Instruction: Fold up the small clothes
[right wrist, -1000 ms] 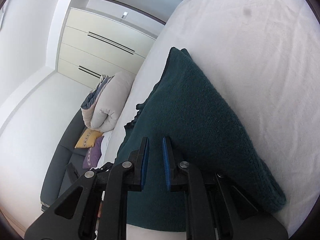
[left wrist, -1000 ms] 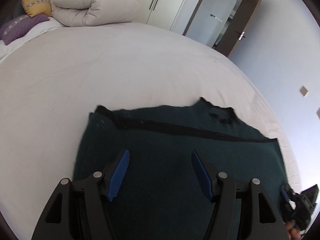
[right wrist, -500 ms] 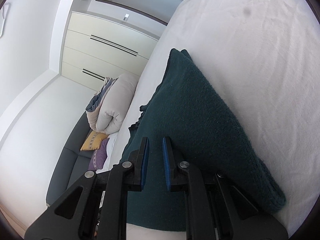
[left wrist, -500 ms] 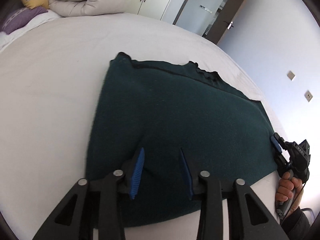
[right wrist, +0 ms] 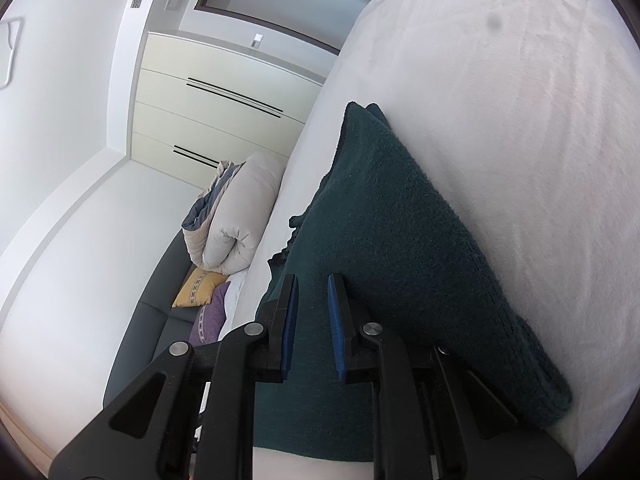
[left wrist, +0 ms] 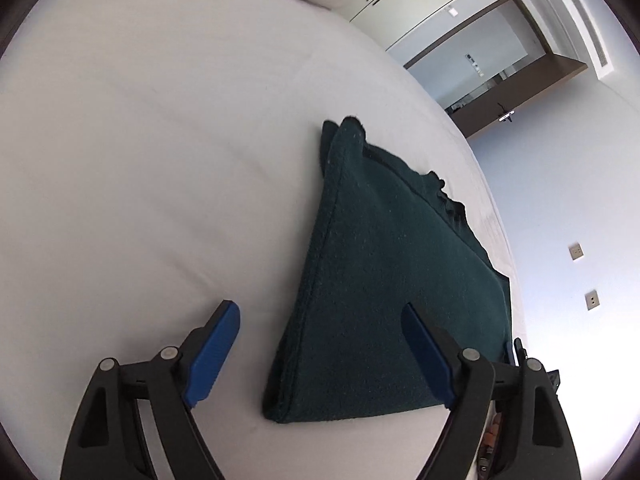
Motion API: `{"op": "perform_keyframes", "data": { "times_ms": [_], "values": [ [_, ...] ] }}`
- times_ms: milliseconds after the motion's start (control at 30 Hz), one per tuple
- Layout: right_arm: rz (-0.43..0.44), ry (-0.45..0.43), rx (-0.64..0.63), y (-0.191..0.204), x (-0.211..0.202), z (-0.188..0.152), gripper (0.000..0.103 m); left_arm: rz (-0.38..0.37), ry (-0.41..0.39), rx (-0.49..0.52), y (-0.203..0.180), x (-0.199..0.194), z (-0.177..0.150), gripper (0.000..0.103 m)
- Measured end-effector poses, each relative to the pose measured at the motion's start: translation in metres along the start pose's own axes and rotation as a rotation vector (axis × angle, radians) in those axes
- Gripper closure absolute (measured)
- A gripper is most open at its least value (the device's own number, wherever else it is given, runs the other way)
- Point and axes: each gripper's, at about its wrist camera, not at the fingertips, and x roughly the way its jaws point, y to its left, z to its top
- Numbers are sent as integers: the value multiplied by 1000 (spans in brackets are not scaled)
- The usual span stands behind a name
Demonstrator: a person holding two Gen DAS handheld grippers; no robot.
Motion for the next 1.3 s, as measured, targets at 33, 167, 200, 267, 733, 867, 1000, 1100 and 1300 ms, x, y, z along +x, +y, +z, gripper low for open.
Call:
{"op": "perform_keyframes", "data": {
  "times_ms": [33, 167, 200, 267, 733, 867, 1000, 1100, 1300],
  "values": [
    [4, -1, 2, 0, -1, 0, 89, -1, 13, -2, -1, 4, 1, 19],
    [17, -6, 4, -1, -3, -1, 88, -19, 96, -9, -8, 17, 10, 20],
    [17, -7, 4, -1, -4, -1, 88, -33, 125, -14, -8, 21, 11, 22],
    [9, -1, 3, 2, -3, 0, 85, -36, 165, -15, -10, 26, 14, 28],
    [-65, 230, -211, 148, 36, 1, 10, -227, 253, -202, 15, 42, 14, 89],
    [-73, 316, -222, 161, 66, -4, 10, -233, 222, -204, 10, 37, 14, 91],
    [-57, 424, -213, 165, 102, -11, 10, -236, 193, -149, -16, 28, 20, 91],
    [-35, 472, -164, 158, 124, -10, 10, -238, 174, -72, -53, 24, 28, 91],
    [39, 520, -10, 127, 142, 22, 10, -257, 181, 133, -159, 42, 20, 91]
  ]
}}
